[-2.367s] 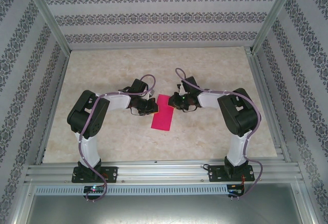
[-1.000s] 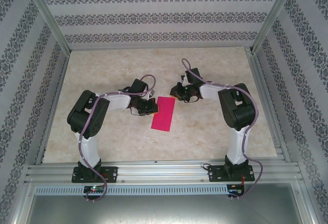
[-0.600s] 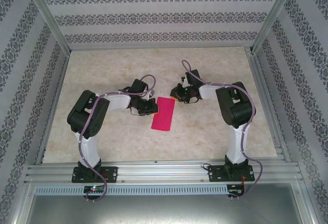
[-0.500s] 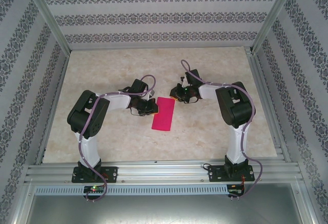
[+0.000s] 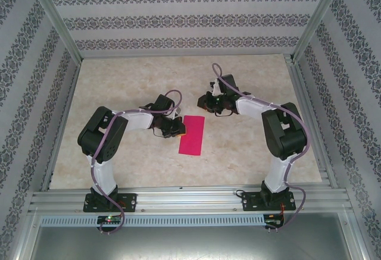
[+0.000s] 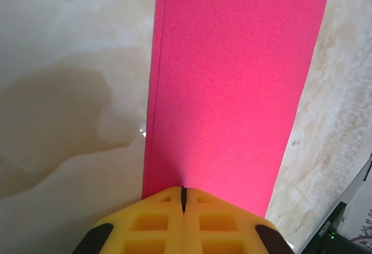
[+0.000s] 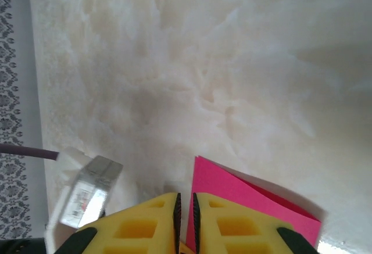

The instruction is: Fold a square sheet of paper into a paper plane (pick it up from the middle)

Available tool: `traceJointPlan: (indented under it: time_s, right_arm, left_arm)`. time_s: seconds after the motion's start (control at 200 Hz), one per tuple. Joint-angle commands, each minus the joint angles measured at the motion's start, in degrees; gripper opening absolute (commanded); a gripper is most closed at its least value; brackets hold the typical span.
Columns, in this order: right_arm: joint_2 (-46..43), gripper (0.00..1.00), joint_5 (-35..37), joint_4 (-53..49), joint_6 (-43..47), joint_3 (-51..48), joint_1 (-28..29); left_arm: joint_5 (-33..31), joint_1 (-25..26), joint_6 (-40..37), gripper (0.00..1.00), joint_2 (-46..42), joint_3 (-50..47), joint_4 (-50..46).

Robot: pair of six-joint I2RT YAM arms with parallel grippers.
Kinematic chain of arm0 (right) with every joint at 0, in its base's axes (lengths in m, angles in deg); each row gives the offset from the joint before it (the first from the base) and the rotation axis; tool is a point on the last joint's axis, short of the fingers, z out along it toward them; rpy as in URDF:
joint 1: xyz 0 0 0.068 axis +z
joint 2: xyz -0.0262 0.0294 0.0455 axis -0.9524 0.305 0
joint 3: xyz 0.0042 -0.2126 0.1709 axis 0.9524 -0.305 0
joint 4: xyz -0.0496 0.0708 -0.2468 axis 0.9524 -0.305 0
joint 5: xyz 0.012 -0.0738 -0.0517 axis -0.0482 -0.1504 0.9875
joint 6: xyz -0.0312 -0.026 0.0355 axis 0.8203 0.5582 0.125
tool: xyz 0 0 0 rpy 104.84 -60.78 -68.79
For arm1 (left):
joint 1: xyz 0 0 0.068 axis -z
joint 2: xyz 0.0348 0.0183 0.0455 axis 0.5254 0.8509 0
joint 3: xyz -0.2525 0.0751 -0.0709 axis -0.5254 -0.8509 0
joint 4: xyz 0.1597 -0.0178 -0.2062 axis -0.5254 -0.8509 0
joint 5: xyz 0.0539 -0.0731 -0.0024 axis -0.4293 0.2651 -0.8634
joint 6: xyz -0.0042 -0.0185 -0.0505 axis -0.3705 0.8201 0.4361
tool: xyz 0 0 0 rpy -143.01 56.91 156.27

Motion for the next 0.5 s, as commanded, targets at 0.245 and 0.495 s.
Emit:
traceJointPlan:
  time_s: [0.245,0.495]
  right_arm:
    - [5.24,0.16,3.45,1.92,-1.74,-4.98,0.69]
    - [6.9,0.17,1.79,2.32,-3.43,-6.03,0.48]
  left_arm:
    - [-1.04,0.66,0.31,0.0,-0.9,-0.7,-2.22]
    - [-1.31,0.62,0.09,0.0,-1.28,-0.95,-2.56]
